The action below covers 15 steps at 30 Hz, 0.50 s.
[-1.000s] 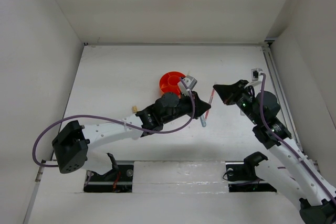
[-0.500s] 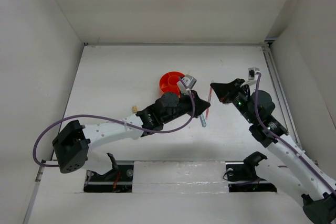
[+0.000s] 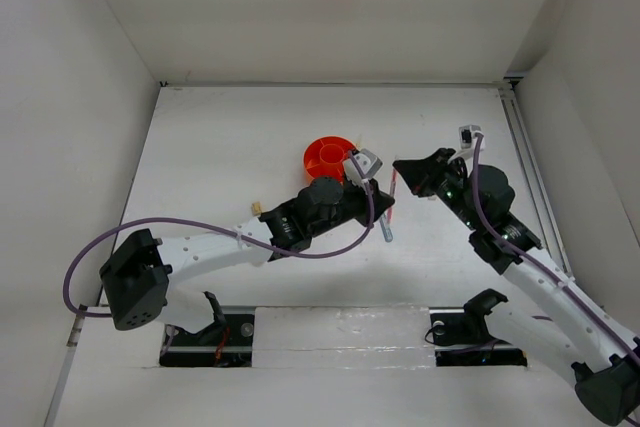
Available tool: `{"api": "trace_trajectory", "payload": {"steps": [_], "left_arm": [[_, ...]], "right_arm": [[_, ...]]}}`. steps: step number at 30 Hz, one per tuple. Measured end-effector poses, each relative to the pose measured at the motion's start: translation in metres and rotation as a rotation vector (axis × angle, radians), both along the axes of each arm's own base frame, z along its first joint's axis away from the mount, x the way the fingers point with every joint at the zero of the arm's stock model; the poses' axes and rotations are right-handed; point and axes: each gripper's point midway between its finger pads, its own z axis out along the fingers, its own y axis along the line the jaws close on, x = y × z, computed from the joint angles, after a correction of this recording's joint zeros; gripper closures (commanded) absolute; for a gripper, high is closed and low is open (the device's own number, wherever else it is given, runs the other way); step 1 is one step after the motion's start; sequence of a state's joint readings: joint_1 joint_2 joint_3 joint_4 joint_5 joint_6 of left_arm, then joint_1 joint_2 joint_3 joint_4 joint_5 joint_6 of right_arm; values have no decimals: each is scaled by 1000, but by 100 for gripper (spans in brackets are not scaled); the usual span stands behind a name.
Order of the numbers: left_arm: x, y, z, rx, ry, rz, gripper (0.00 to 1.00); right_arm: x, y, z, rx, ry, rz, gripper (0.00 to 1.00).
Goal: Sort the stationery into containers
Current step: Close the pen cap on the pen.
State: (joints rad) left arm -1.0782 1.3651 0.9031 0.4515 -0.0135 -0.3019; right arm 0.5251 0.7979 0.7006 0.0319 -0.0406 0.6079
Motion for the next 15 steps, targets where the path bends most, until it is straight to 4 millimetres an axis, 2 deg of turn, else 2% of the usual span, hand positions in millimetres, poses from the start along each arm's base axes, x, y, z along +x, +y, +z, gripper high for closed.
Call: {"api": "trace_trajectory", "payload": {"steps": [9, 15], "left_arm": [[2, 1, -1, 44, -73, -20, 100], [3, 4, -8, 75, -91, -20, 100]], "right_arm": [[-3, 0, 5, -63, 0, 24, 100], [-1, 6, -2, -85, 15, 52, 100]]}}
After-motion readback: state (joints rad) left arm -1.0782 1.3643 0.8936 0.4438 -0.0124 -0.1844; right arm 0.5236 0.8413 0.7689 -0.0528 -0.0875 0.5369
